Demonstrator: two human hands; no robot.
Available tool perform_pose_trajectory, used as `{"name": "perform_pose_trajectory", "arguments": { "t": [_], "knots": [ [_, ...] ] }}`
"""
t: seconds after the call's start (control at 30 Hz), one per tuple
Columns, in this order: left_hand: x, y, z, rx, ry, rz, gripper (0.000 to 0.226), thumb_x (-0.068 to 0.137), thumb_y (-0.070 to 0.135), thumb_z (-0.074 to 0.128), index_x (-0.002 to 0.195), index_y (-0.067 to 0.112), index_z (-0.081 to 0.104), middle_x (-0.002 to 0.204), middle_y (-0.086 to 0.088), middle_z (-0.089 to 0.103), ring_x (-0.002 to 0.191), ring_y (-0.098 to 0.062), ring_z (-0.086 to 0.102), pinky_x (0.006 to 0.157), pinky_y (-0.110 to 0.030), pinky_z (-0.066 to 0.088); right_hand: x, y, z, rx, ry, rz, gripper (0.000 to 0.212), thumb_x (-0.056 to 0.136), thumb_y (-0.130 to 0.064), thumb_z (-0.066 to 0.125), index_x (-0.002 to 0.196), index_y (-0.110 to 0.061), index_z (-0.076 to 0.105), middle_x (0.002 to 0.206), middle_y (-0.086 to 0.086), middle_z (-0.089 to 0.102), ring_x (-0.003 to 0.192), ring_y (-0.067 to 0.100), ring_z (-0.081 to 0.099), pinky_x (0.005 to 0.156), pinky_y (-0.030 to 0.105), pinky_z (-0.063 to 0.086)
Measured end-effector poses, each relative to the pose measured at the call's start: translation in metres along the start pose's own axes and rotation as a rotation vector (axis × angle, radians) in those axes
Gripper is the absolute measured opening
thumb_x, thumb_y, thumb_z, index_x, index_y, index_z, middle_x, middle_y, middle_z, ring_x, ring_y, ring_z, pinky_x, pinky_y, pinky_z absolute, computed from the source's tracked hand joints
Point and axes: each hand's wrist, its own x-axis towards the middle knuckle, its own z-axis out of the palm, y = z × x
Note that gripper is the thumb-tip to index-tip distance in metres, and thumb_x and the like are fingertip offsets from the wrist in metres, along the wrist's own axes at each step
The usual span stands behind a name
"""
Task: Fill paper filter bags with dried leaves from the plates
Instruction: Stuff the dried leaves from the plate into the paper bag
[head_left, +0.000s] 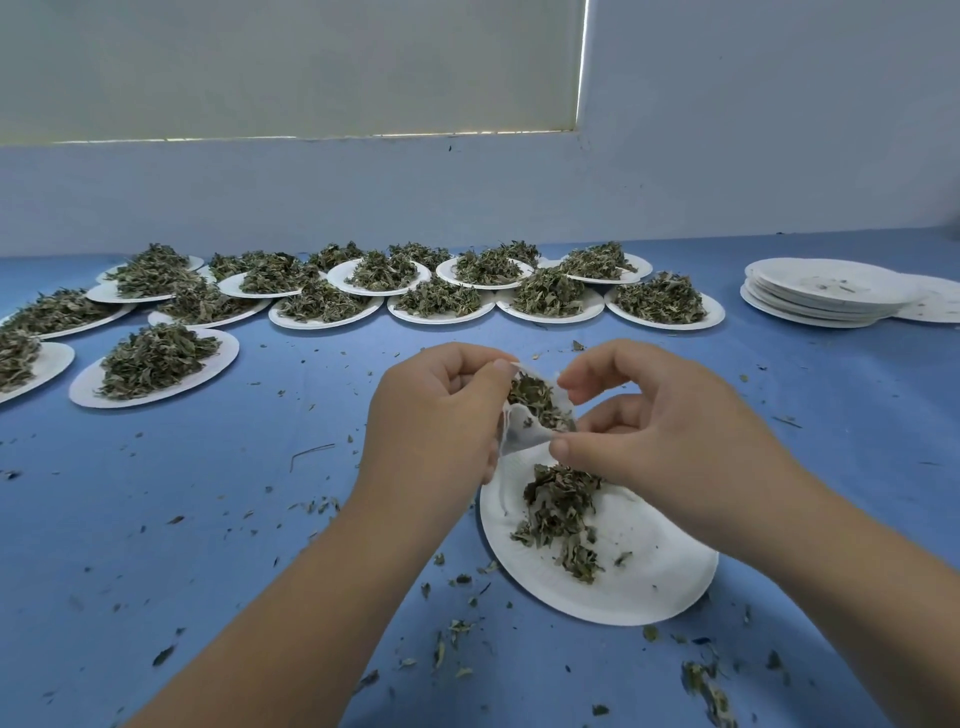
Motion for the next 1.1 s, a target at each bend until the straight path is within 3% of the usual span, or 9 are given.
{"name": "perform_pose_trajectory", "arguments": {
  "t": [0.07,0.23,0.5,0.67,0.77,0.83,0.9,0.97,1.1],
  "knots": [
    [-0.001,0.000,0.001,-0.002,-0.001,0.007,0.012,0.092,0.017,0.061,0.083,0.017,0.069,0.041,0.007,0.049,0.033,-0.014,0.040,0.038,-0.024,0.039,0.000,0.001,0.000,0.027,0.044,-0.032,0.024,0.073,-0.014,0.081,0.082,-0.029,0.065,0.075,-0.004,0.069,0.062,0.012,0.065,0.050,0.019,0.048],
    [-0.002,0.001,0.003,-0.035,-0.015,-0.001,0.012,0.092,0.014,0.061,0.084,0.014,0.069,0.040,0.006,0.049,0.033,-0.013,0.039,0.036,-0.021,0.038,0.004,-0.005,-0.002,0.055,0.167,-0.166,0.024,0.068,-0.013,0.083,0.074,-0.027,0.066,0.073,-0.004,0.068,0.063,0.010,0.067,0.059,0.015,0.051],
    [-0.001,0.000,0.002,-0.075,-0.025,-0.015,0.013,0.091,0.013,0.060,0.082,0.013,0.070,0.040,0.002,0.048,0.033,-0.014,0.040,0.037,-0.022,0.039,0.007,-0.015,0.008,-0.434,0.131,-0.449,0.012,0.083,-0.016,0.072,0.083,-0.028,0.075,0.076,-0.010,0.069,0.074,0.006,0.061,0.066,0.024,0.047],
    [0.001,-0.001,-0.002,-0.090,-0.004,-0.013,0.012,0.091,0.018,0.063,0.082,0.014,0.071,0.041,-0.001,0.048,0.033,-0.015,0.041,0.039,-0.024,0.041,0.007,-0.013,-0.002,-0.023,0.183,-0.229,0.014,0.079,-0.028,0.073,0.082,-0.042,0.072,0.085,-0.025,0.067,0.059,-0.002,0.057,0.054,0.006,0.040],
    [0.001,-0.001,-0.001,-0.110,-0.004,-0.020,0.012,0.091,0.017,0.062,0.084,0.013,0.071,0.040,-0.001,0.048,0.033,-0.015,0.040,0.039,-0.023,0.041,0.014,-0.005,-0.005,-0.046,0.136,-0.098,0.026,0.078,-0.038,0.071,0.103,-0.044,0.066,0.101,-0.027,0.064,0.084,-0.012,0.059,0.066,0.009,0.043],
    [0.001,-0.001,0.000,-0.122,-0.009,-0.025,0.013,0.092,0.015,0.060,0.085,0.012,0.071,0.040,0.000,0.048,0.033,-0.014,0.041,0.038,-0.023,0.041,0.019,-0.002,-0.004,0.002,-0.050,0.065,0.041,0.078,-0.043,0.069,0.117,-0.046,0.057,0.113,-0.021,0.060,0.094,-0.004,0.062,0.075,0.019,0.050],
    [0.000,0.000,0.001,-0.121,-0.015,-0.025,0.015,0.093,0.014,0.059,0.084,0.013,0.071,0.040,-0.001,0.047,0.034,-0.014,0.041,0.038,-0.024,0.041,0.022,0.001,-0.002,0.212,-0.257,0.197,0.045,0.083,-0.035,0.069,0.125,-0.039,0.055,0.116,-0.005,0.062,0.089,0.012,0.070,0.077,0.032,0.057],
    [0.000,0.000,0.001,-0.117,-0.022,-0.025,0.015,0.093,0.014,0.059,0.084,0.013,0.071,0.040,-0.003,0.047,0.033,-0.015,0.041,0.038,-0.023,0.041,0.025,0.004,0.000,0.445,-0.353,0.232,0.038,0.088,-0.016,0.066,0.125,-0.024,0.059,0.108,0.011,0.066,0.080,0.020,0.070,0.070,0.028,0.056],
    [-0.001,0.003,0.002,-0.097,-0.035,-0.011,0.014,0.093,0.014,0.059,0.084,0.013,0.070,0.040,-0.002,0.048,0.032,-0.015,0.042,0.038,-0.020,0.040,0.030,0.006,0.003,0.494,-0.296,0.171,0.022,0.085,0.000,0.066,0.106,-0.006,0.068,0.086,0.016,0.067,0.069,0.019,0.064,0.061,0.021,0.052]
  ]
}}
